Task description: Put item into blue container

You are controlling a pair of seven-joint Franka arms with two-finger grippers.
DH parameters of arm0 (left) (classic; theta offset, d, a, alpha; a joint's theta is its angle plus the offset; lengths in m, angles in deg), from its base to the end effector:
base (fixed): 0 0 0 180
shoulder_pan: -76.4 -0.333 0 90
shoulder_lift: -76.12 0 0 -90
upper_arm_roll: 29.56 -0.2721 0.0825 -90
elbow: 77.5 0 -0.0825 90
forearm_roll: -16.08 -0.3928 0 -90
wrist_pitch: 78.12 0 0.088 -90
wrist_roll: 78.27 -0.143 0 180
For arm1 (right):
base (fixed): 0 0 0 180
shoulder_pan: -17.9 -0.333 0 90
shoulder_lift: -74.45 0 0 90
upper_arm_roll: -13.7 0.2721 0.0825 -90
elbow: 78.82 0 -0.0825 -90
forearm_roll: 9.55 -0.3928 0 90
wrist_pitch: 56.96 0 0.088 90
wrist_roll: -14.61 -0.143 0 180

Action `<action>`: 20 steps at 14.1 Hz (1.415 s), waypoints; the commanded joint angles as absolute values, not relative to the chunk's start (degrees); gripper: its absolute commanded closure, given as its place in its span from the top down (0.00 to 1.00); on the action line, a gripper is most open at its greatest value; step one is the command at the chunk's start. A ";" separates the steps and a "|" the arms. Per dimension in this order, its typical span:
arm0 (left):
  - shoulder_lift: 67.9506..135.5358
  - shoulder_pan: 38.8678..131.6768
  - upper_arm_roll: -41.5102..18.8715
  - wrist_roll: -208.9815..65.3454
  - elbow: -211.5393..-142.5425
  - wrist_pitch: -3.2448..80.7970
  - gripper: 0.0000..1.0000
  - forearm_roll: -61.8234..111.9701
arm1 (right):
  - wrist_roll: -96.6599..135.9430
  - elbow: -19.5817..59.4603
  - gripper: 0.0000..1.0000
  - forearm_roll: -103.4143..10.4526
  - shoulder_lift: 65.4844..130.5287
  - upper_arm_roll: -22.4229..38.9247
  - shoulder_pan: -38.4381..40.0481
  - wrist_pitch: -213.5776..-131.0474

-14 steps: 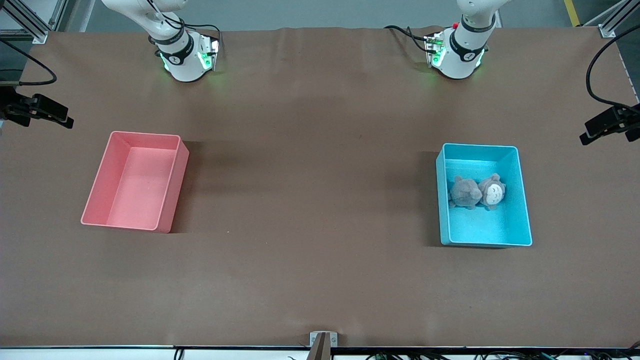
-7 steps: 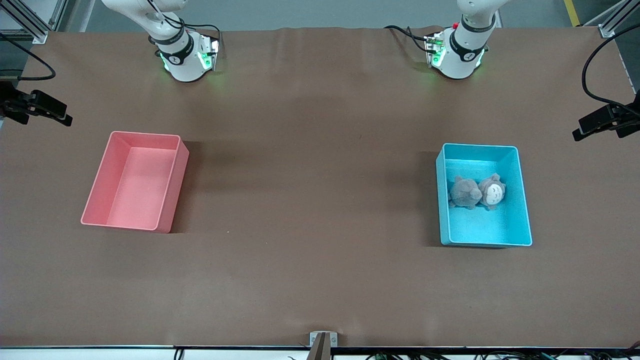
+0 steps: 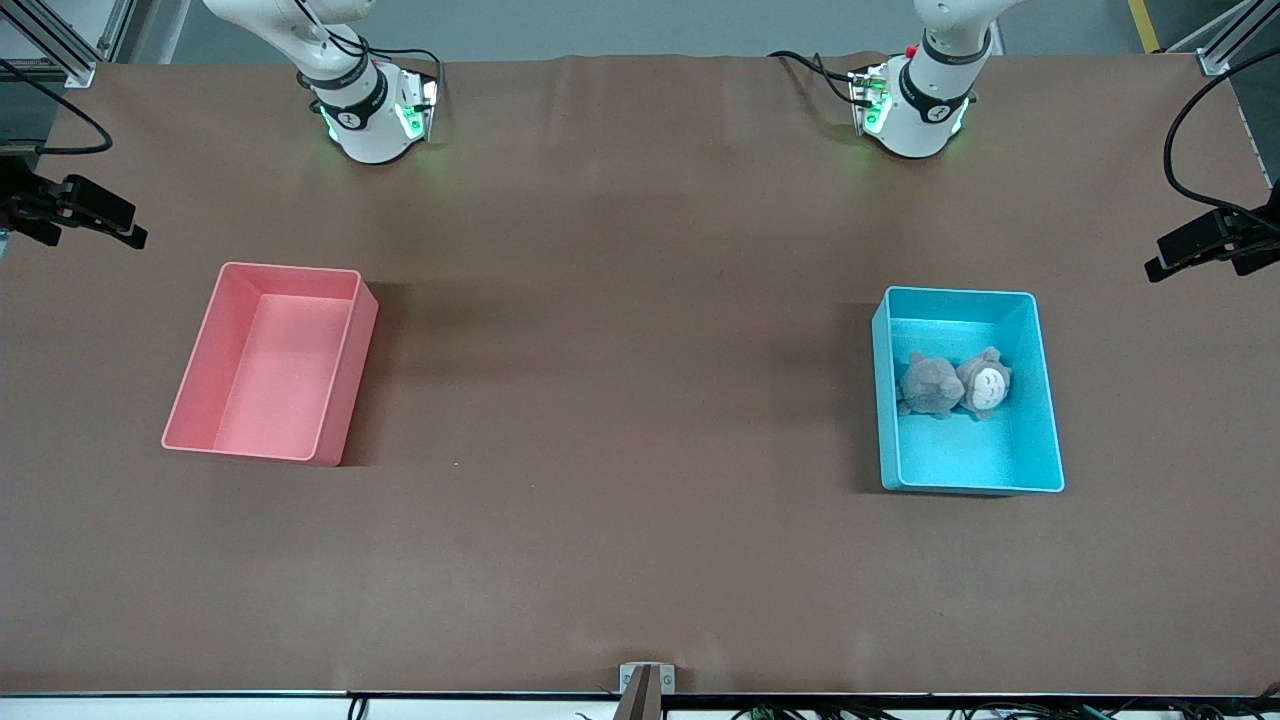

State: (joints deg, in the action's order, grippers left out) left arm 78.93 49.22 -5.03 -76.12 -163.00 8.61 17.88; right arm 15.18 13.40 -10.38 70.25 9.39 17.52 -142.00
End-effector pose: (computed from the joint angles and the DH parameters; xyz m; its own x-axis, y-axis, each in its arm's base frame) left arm 0.5684 0.0264 0.5520 0.9963 0.0818 -0.0250 0.0830 -0.9953 0.0508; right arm 0.5314 -0.0355 0.5590 0.9970 -0.0568 -0.0520 -0.0579 -0.9981 -0.0205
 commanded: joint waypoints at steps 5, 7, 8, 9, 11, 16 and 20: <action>79.11 59.48 -14.75 -75.63 -161.97 7.39 1.00 18.45 | 18.92 8.37 1.00 -10.95 69.18 8.96 17.64 -136.67; 78.94 67.40 -22.93 -75.63 -161.97 7.31 1.00 18.63 | 18.39 9.16 1.00 -10.95 69.18 9.13 17.38 -136.50; 78.93 70.65 -26.18 -75.63 -161.97 7.31 1.00 18.72 | 18.39 9.77 1.00 -10.95 69.09 9.22 17.38 -136.50; 78.85 72.77 -28.22 -75.63 -161.97 7.31 1.00 18.72 | 18.30 10.38 1.00 -10.95 69.09 9.22 17.46 -136.76; 78.85 73.32 -28.68 -75.63 -161.88 7.31 1.00 18.72 | 18.30 10.83 1.00 -10.95 69.01 9.22 17.29 -136.76; 78.76 77.88 -33.15 -75.63 -161.88 7.31 1.00 18.72 | 18.39 10.83 1.00 -10.95 69.01 9.22 17.38 -136.32; 78.49 77.63 -32.99 -75.81 -161.70 7.31 1.00 18.72 | 18.39 10.48 1.00 -10.95 69.09 9.22 17.29 -136.06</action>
State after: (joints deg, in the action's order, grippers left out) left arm 78.93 77.04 -32.36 -76.07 -162.51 8.52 17.96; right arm 17.76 9.99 -10.46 69.84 9.34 17.51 -136.44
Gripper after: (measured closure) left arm 0.000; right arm 0.000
